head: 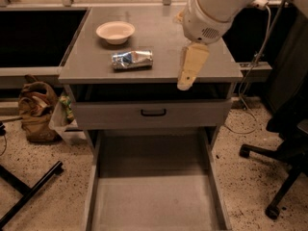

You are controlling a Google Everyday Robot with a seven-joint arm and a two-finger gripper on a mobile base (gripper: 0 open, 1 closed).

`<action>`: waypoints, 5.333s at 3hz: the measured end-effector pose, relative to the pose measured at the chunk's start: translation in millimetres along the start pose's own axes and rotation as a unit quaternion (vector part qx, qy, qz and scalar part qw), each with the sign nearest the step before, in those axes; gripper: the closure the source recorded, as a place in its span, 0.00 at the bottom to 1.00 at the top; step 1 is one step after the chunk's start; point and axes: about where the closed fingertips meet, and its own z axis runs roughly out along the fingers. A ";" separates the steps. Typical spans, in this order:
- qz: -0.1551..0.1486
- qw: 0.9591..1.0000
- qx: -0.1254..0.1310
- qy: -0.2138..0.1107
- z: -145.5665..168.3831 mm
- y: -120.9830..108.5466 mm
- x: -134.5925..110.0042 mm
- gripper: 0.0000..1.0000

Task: Place redbull can into middle drawer

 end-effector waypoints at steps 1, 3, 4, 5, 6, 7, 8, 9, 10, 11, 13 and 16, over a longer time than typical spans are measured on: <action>-0.024 1.000 0.008 -0.010 26.2 -37.4 -19.9 0.00; -0.024 1.000 -0.002 -0.017 84.7 -80.3 -33.1 0.00; -0.056 0.998 0.003 -0.018 94.4 -98.8 -50.4 0.00; -0.085 0.996 -0.002 -0.018 113.2 -122.7 -66.0 0.00; -0.096 0.995 -0.020 -0.021 138.4 -142.6 -72.5 0.00; -0.086 0.995 -0.040 -0.024 160.1 -149.5 -65.0 0.00; -0.061 0.996 -0.061 -0.032 177.8 -150.2 -50.0 0.00; -0.043 0.995 -0.077 -0.036 186.6 -147.2 -38.4 0.00; -0.037 0.994 -0.091 -0.039 186.6 -143.0 -35.6 0.00; -0.032 0.994 -0.099 -0.042 185.7 -140.2 -35.1 0.00; -0.030 0.992 -0.110 -0.051 198.8 -136.7 -42.1 0.00; -0.027 0.990 -0.127 -0.058 212.8 -129.5 -46.2 0.18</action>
Offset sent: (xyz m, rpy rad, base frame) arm 0.1215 0.0646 -0.0171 0.0266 -0.0460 0.0562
